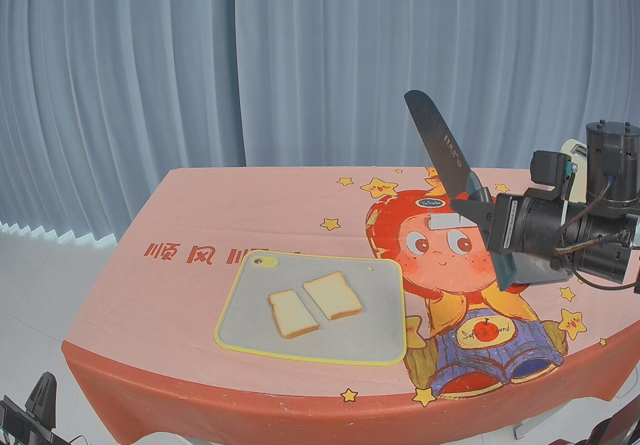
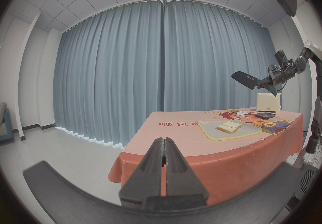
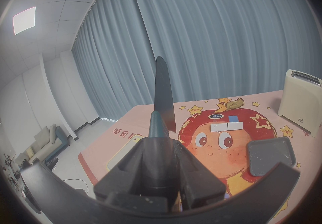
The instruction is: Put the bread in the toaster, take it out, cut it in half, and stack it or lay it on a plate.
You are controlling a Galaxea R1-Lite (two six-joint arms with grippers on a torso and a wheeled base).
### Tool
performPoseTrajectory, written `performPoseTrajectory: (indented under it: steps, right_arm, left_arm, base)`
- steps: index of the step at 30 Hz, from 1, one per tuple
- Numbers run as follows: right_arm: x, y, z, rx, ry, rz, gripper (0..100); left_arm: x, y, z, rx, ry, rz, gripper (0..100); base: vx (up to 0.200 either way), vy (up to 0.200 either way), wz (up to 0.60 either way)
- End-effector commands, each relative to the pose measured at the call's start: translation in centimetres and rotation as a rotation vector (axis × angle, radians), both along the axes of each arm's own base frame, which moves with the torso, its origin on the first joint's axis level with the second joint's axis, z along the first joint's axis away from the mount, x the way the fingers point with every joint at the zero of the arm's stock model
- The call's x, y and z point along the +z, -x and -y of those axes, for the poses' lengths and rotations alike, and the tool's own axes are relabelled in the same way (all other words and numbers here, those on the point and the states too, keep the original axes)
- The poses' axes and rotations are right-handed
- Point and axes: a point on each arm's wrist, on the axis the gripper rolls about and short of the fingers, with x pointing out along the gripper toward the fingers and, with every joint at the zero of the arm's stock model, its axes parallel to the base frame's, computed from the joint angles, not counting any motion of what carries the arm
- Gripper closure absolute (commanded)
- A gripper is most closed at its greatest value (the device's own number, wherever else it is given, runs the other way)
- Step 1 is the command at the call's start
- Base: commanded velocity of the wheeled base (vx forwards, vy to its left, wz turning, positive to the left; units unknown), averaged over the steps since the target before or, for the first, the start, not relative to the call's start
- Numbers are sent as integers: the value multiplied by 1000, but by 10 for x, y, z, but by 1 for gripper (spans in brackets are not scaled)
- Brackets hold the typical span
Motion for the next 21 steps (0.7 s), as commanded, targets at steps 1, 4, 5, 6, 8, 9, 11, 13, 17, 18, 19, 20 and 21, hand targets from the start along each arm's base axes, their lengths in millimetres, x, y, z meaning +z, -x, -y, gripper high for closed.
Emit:
performPoseTrajectory:
  steps: [1, 4, 5, 6, 8, 9, 11, 13, 17, 18, 19, 20, 21]
  right_arm:
    - [0, -2, 2, -10, 0, -1, 100]
    - [0, -3, 4, -1, -6, -5, 100]
    - [0, -3, 4, 5, -8, -5, 100]
    - [0, -4, 6, 1, -10, -6, 100]
    - [0, -7, 8, -7, -12, -9, 100]
    - [0, -7, 9, -7, -12, -9, 100]
    - [-1, -7, 9, -7, -11, -12, 100]
    - [-1, -8, 10, -7, -12, -13, 100]
    - [-3, -9, 9, -7, -7, -18, 100]
    - [-3, -9, 9, -7, -7, -18, 100]
    - [-3, -10, 9, -8, -6, -20, 100]
    - [-4, -11, 9, -7, -5, -23, 100]
    - [-4, -11, 9, -7, -5, -23, 100]
  left_arm:
    - [-5, -1, 0, 1, 0, -12, 100]
    - [-5, -1, 0, 1, 0, -12, 100]
    - [-5, -1, 0, 1, 0, -12, 100]
    - [-5, -1, 0, 1, 0, -12, 100]
    - [-5, -1, 0, 1, 0, -12, 100]
    - [-5, -1, 0, 1, 0, -12, 100]
    - [-5, -1, 0, 1, 0, -12, 100]
    - [-5, -1, 0, 1, 0, -12, 100]
    - [-5, -1, 0, 1, 0, -12, 100]
    - [-5, -1, 0, 1, 0, -12, 100]
    - [-5, -1, 0, 1, 0, -12, 100]
    - [-5, -1, 0, 1, 0, -12, 100]
    - [-5, -1, 0, 1, 0, -12, 100]
  base:
    - [0, 0, 0]
    - [0, 0, 0]
    - [0, 0, 0]
    - [0, 0, 0]
    - [0, 0, 0]
    - [0, 0, 0]
    - [0, 0, 0]
    - [0, 0, 0]
    - [0, 0, 0]
    - [0, 0, 0]
    - [0, 0, 0]
    - [0, 0, 0]
    - [0, 0, 0]
